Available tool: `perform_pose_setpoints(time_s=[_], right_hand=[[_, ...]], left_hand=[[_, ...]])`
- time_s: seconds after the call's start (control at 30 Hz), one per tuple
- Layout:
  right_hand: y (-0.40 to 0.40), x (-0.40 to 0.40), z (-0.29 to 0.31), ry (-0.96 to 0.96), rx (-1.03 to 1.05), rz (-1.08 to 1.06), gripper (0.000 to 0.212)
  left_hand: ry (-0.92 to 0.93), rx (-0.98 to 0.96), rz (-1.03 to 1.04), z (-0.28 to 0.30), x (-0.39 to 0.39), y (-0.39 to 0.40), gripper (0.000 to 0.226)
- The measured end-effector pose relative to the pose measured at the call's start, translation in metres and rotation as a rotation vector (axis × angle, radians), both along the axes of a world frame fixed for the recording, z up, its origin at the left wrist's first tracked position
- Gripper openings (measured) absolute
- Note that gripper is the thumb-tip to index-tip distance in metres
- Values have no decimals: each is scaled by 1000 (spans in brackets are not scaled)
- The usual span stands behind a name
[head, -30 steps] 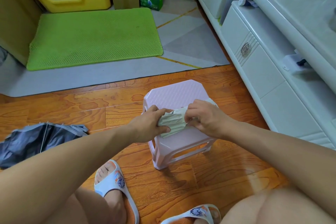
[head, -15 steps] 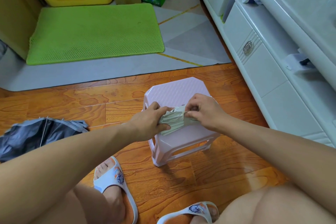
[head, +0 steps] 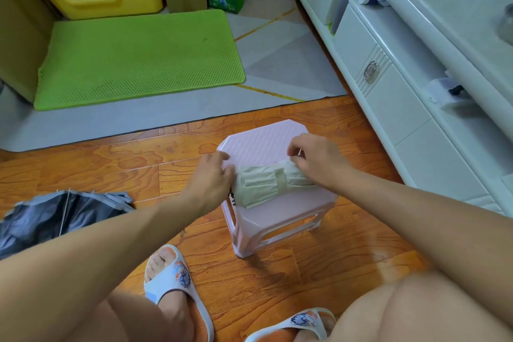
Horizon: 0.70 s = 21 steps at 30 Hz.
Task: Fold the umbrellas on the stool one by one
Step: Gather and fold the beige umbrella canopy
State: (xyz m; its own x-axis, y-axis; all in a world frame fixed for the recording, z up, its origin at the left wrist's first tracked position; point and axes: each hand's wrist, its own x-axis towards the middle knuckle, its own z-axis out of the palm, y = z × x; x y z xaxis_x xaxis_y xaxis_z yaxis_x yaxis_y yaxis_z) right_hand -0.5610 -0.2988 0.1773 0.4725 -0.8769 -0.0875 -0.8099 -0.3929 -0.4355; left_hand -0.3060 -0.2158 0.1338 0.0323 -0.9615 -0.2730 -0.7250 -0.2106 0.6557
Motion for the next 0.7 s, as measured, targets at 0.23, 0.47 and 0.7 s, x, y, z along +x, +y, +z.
perform_pose_setpoints(time_s=[0.23, 0.47, 0.7], right_hand=[[35, -67, -29, 449, -346, 446, 83], [18, -42, -26, 538, -139, 375, 116], [15, -31, -22, 532, -156, 361, 65]], left_hand=[[-546, -675, -771, 10, -51, 49, 62], [-727, -244, -520, -10, -50, 6, 97], [-736, -118, -558, 9, -52, -27, 78]])
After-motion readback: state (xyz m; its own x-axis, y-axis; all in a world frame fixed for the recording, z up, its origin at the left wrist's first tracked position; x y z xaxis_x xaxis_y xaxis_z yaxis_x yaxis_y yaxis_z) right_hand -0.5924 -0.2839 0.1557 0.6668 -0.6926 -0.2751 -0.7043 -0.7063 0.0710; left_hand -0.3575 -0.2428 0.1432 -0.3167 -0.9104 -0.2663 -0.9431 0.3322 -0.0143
